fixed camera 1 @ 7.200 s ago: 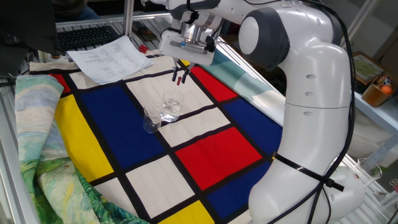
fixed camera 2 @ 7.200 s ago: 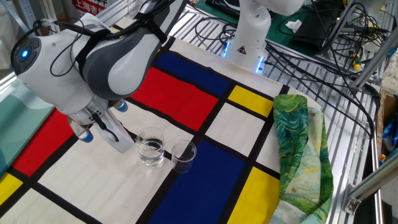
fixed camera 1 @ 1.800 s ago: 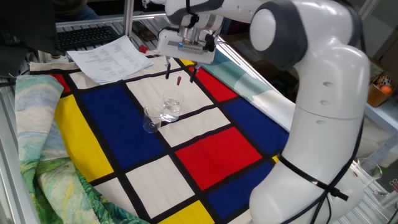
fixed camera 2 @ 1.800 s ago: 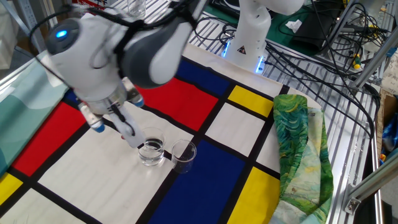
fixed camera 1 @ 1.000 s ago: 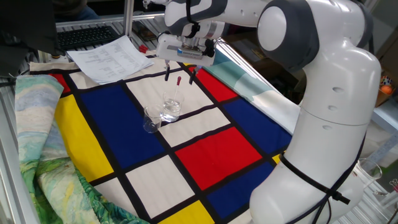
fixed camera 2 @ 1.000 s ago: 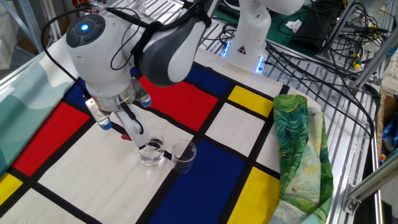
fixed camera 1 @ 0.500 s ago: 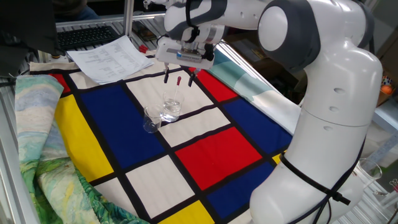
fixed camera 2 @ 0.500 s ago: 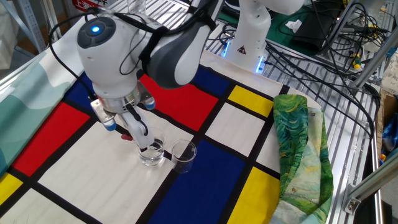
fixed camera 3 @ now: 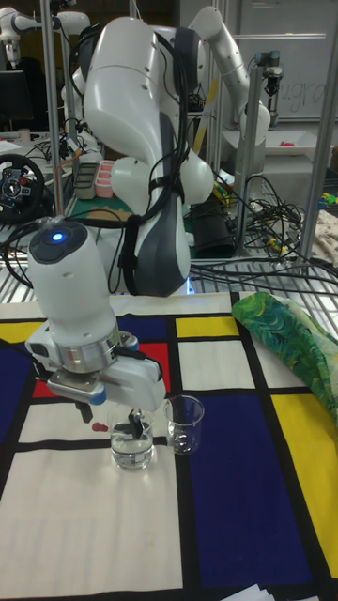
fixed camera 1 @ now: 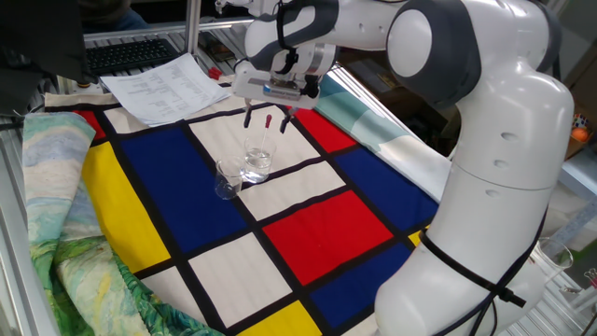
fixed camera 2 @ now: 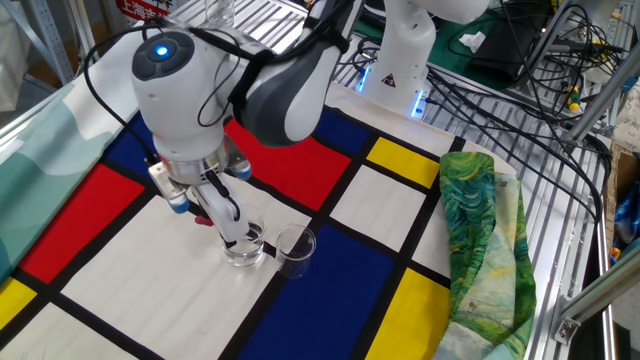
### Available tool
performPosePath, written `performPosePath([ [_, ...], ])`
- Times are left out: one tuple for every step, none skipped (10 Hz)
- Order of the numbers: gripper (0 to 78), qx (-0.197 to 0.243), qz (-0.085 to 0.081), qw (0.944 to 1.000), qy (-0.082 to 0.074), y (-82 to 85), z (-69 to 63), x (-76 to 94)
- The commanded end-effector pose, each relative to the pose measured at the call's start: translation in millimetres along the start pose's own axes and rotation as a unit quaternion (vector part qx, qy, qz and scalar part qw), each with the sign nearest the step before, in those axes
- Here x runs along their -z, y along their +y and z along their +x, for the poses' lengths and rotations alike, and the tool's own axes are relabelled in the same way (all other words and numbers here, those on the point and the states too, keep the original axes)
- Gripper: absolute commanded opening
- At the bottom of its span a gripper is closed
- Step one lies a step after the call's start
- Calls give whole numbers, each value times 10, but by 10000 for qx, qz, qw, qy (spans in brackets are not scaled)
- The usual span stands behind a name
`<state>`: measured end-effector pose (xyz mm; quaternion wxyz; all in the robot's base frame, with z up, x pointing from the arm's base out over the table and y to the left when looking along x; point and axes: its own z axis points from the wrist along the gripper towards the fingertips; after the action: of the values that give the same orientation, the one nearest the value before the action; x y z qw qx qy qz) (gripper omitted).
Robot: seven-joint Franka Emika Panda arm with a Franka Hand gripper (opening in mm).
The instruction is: Transfer liquid using a dropper
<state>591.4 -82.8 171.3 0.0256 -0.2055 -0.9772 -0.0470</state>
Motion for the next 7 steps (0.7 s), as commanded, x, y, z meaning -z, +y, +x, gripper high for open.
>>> performPosePath([
  [774,19,-17,10000,-21,6,-10,3],
  [774,32,-28,10000,-35,6,-11,1],
  [774,29,-42,9999,-99,7,-12,-5],
  [774,31,-21,9999,-132,7,-13,-9],
  [774,34,-21,9999,-147,7,-13,-10],
  [774,56,-4,9998,-190,7,-14,-12],
  [774,63,20,9997,-221,6,-14,-14],
])
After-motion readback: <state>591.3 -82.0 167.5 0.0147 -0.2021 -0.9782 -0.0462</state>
